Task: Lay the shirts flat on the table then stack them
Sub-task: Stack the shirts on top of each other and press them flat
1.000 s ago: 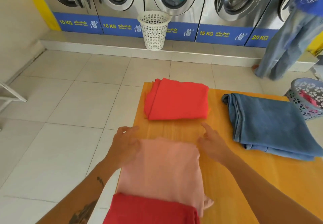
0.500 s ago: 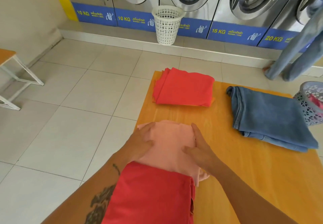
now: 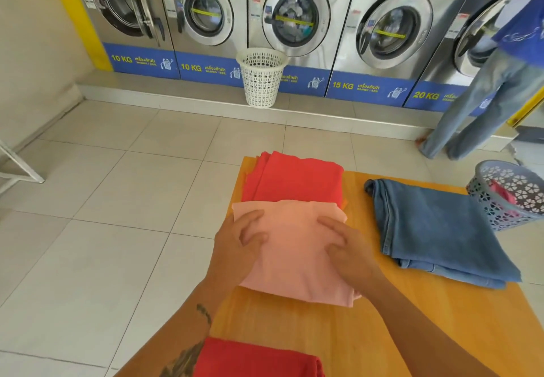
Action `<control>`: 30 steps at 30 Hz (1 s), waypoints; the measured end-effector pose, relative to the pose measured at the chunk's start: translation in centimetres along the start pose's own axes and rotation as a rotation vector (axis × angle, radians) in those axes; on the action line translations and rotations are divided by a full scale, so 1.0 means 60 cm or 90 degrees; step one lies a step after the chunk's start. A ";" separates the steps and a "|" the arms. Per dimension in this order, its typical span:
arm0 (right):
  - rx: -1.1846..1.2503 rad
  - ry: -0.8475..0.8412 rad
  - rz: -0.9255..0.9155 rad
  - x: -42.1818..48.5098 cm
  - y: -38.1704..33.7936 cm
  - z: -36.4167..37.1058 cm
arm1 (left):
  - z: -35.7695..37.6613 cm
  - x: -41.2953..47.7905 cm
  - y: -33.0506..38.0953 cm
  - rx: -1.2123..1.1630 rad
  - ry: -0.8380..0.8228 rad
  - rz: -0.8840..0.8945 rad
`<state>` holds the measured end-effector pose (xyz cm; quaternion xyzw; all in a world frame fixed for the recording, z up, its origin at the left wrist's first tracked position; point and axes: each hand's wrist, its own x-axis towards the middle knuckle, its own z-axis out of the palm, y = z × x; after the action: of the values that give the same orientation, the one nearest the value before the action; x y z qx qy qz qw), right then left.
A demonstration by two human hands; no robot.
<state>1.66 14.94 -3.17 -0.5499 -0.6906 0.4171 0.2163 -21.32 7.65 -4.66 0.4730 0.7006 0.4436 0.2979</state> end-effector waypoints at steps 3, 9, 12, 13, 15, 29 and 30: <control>0.015 0.034 -0.007 0.050 -0.021 -0.031 | 0.001 0.064 0.030 -0.015 0.009 0.027; 0.009 0.118 -0.030 0.206 -0.059 -0.084 | 0.022 0.237 0.077 -0.008 -0.013 0.078; -0.068 0.131 0.001 0.290 -0.033 -0.077 | 0.051 0.324 0.060 0.066 -0.067 0.078; -0.115 0.107 0.023 0.312 -0.016 -0.070 | 0.062 0.344 0.044 0.112 -0.092 0.072; -0.208 0.037 0.072 0.338 0.020 -0.051 | 0.079 0.366 0.004 0.198 -0.138 0.035; -0.460 0.115 0.051 0.222 -0.018 -0.028 | 0.020 0.266 -0.006 0.206 -0.083 0.025; -0.461 0.130 0.024 0.204 -0.020 -0.024 | 0.009 0.250 -0.004 0.189 -0.075 0.027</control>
<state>-1.62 26.88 -3.32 -0.6422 -0.7578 0.0932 0.0675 -26.57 21.67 -5.09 0.5516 0.7295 0.3129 0.2562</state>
